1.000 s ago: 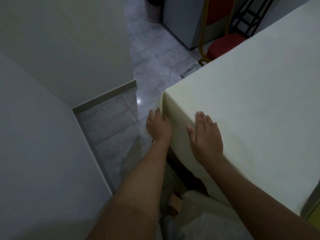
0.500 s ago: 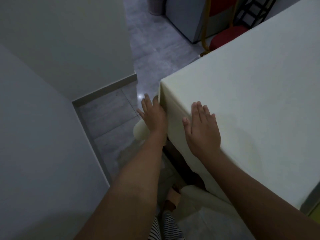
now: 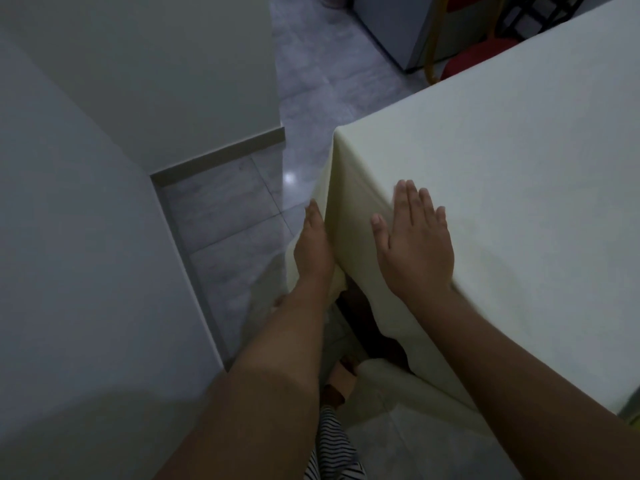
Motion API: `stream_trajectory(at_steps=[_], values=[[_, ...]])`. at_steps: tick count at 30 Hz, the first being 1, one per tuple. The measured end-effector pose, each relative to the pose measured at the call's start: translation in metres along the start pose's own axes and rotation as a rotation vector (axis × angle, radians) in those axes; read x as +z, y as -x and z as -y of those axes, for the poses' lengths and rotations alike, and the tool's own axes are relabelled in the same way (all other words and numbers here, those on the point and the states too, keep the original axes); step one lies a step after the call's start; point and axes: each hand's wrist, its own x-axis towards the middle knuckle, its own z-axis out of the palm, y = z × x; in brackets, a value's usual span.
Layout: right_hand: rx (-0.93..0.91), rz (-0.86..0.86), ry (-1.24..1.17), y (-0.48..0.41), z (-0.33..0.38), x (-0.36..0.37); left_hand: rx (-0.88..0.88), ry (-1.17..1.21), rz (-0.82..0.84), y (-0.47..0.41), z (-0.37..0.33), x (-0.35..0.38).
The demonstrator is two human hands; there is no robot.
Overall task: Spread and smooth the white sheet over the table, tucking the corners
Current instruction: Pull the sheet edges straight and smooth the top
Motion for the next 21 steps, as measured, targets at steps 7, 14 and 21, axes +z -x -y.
stream_trajectory(at_steps=[7, 14, 21], values=[[-0.016, -0.033, 0.011, 0.001, -0.001, 0.002, -0.187, -0.200, 0.091, 0.034, 0.052, 0.015], [-0.032, -0.047, 0.032, 0.001, -0.004, 0.002, -0.307, -0.212, 0.360, 0.135, 0.101, 0.066], [-0.022, -0.045, 0.009, 0.001, -0.002, 0.000, -0.246, -0.328, 0.453, 0.124, 0.074, 0.058]])
